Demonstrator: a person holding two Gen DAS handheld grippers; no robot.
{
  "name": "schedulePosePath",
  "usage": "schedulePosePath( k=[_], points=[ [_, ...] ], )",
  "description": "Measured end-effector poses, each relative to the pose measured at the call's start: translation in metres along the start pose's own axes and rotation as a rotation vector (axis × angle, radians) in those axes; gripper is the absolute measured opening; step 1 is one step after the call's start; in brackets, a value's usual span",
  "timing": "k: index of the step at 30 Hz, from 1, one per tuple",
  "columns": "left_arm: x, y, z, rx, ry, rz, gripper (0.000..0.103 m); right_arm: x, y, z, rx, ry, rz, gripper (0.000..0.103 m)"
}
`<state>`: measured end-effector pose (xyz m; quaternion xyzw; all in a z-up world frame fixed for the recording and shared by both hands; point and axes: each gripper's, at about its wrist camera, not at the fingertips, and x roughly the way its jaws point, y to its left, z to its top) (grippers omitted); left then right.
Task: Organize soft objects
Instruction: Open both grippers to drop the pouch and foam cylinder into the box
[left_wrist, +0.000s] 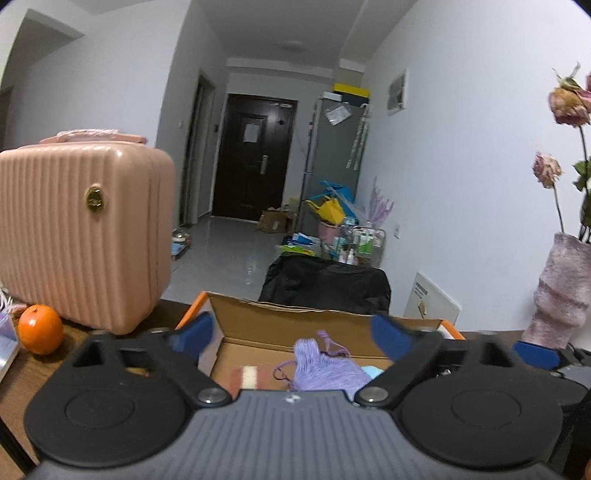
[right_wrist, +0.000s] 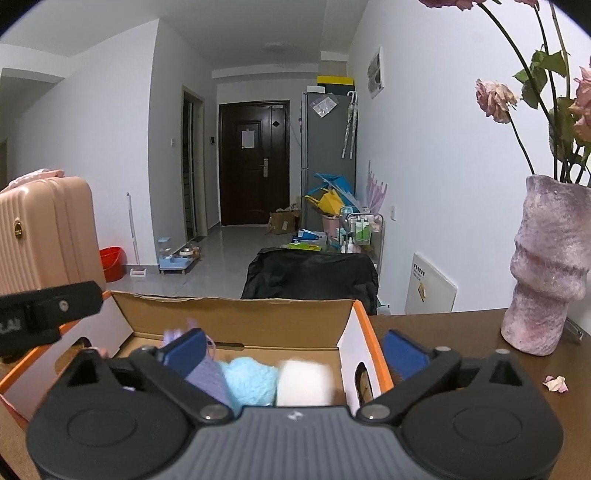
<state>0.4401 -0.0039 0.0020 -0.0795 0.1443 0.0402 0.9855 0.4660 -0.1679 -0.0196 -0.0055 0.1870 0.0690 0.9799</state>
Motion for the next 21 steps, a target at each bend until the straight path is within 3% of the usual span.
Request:
schedulePosePath(
  k=[21],
  points=[
    [-0.0004,0.0063,0.0011,-0.041,0.027,0.039,0.103,0.0021,-0.002,0.0009,0.003,0.008,-0.003,0.103]
  ],
)
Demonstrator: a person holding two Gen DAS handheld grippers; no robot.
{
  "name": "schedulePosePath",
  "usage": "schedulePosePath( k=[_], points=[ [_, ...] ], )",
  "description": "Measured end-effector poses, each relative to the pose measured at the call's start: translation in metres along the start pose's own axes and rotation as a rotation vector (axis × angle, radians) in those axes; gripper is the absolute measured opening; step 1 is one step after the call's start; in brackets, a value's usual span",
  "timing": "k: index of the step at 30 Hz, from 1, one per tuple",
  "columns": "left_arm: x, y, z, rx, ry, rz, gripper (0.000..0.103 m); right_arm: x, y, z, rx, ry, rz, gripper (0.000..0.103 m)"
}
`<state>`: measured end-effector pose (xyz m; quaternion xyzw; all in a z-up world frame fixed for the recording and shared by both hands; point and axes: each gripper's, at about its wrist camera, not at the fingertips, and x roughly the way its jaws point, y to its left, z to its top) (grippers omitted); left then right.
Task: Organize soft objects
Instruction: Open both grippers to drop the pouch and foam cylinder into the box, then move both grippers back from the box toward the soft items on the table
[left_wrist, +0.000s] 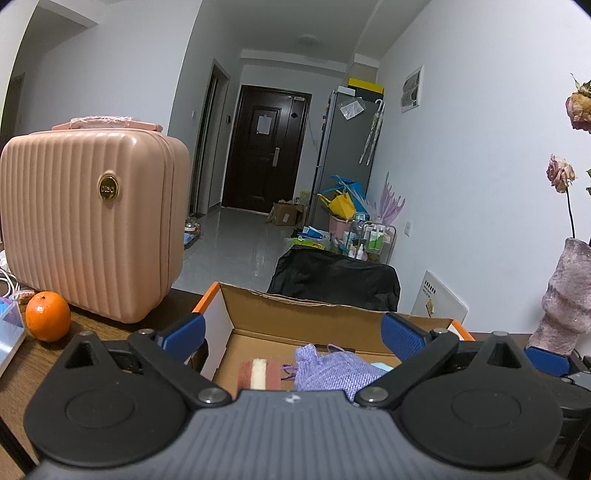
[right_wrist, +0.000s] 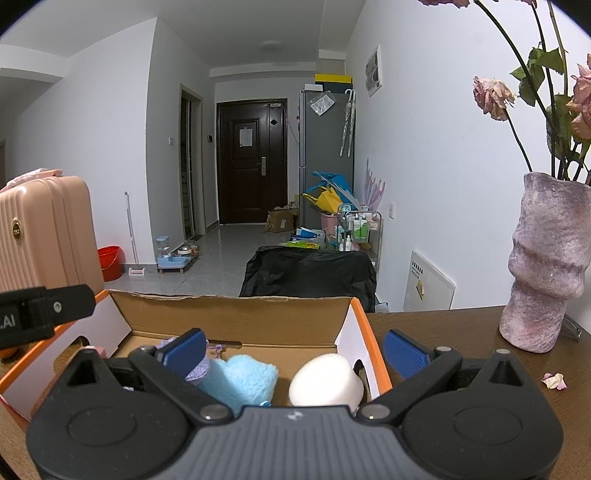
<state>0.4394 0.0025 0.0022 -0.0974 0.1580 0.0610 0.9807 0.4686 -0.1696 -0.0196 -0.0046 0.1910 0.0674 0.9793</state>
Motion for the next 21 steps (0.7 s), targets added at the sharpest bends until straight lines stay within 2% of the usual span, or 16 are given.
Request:
schedulePosePath(
  k=[13,21],
  points=[
    [0.003,0.003,0.002,-0.009,0.006,0.001,0.103,-0.009,-0.002,0.0,-0.001,-0.01,-0.003,0.103],
    [-0.01,0.007,0.003,-0.013,-0.003,0.0,0.103,-0.027,-0.005,0.0,-0.002,-0.022,-0.004,0.103]
  ],
)
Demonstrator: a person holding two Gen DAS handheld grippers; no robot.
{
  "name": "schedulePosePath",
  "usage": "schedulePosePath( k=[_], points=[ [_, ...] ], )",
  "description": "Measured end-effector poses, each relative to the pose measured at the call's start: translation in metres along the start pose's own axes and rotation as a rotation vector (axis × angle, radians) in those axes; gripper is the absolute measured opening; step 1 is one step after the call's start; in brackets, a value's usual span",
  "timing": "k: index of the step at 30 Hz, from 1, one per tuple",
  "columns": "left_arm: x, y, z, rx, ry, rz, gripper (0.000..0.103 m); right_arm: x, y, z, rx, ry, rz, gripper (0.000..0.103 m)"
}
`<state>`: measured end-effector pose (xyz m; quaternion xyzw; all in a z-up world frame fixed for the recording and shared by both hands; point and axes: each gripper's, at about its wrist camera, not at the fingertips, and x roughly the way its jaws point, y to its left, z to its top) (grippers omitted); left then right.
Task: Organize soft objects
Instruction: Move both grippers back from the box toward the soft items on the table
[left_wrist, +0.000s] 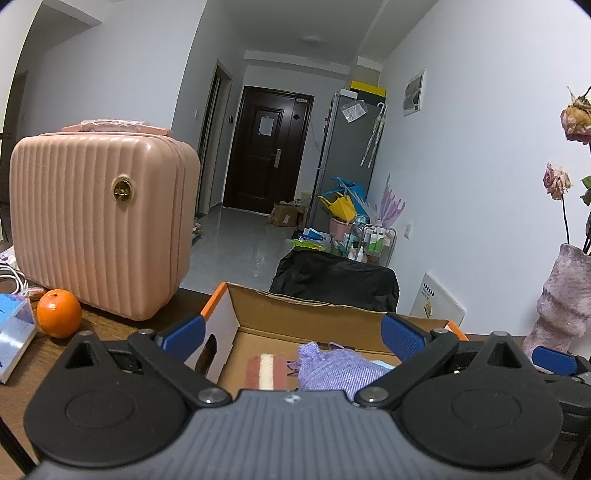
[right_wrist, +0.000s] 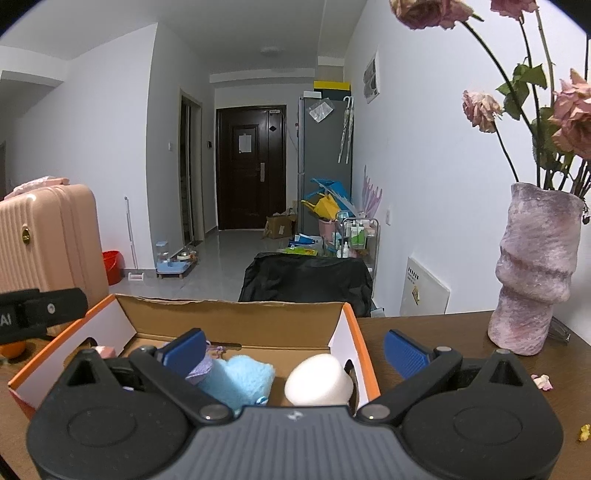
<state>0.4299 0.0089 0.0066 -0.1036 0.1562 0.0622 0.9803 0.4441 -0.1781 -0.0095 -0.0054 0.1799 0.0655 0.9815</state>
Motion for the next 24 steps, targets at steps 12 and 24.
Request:
schedulePosePath(
  k=[12,24],
  points=[
    [-0.028,0.005,-0.006,0.008,0.001,-0.004,0.103,-0.02,-0.002,-0.005,-0.003,-0.002,-0.002,0.103],
    [-0.06,0.009,-0.017,0.013,0.007,-0.007,0.103,-0.046,-0.005,-0.015,-0.011,-0.011,0.005,0.103]
  ],
)
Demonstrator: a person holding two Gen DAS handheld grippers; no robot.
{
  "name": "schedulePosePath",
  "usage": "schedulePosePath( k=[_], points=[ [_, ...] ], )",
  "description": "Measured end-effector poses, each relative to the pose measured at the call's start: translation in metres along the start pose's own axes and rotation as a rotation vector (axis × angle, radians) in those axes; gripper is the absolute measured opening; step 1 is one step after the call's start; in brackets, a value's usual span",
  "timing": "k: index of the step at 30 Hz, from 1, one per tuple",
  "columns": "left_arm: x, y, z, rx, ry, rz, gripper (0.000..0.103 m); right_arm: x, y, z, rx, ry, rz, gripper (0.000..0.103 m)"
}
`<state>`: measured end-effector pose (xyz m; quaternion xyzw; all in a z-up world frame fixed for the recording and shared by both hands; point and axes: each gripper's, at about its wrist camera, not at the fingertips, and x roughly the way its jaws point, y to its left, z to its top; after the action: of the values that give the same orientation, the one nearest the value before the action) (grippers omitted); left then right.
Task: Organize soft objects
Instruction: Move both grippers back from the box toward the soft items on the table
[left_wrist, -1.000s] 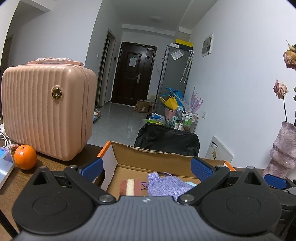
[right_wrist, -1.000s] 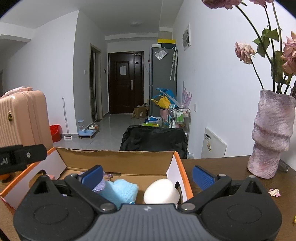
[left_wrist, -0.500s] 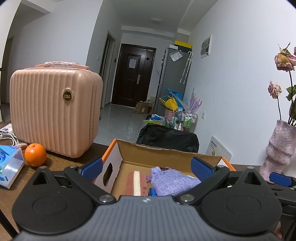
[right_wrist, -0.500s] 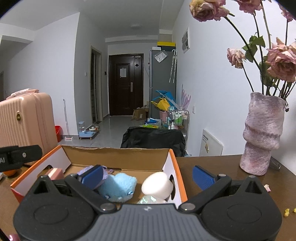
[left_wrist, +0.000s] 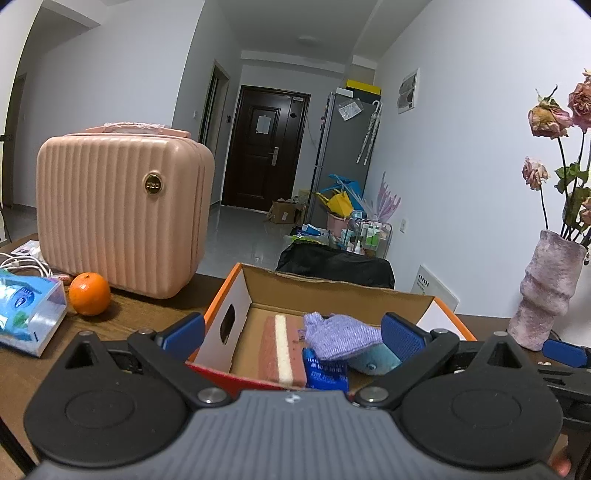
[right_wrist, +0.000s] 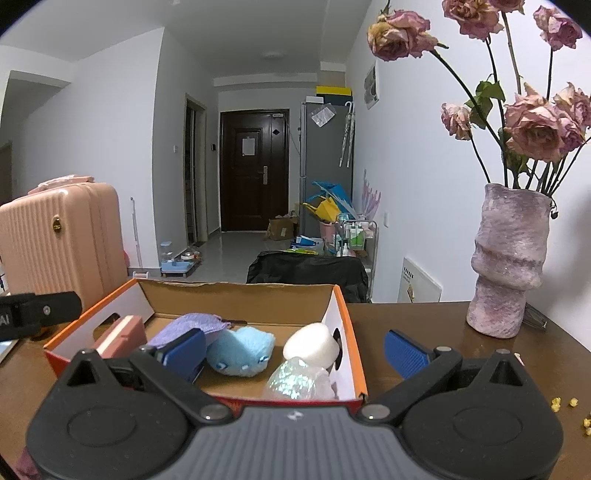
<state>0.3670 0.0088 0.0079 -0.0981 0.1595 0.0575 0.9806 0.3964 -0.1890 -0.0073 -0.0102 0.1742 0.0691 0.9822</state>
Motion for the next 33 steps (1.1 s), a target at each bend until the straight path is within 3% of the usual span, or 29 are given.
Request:
schedulePosePath(
  k=[33],
  points=[
    [-0.085,0.013,-0.036,0.048,0.03,-0.01,0.103,-0.101,0.015,-0.043,-0.055,-0.016,0.056,0.103]
  ],
)
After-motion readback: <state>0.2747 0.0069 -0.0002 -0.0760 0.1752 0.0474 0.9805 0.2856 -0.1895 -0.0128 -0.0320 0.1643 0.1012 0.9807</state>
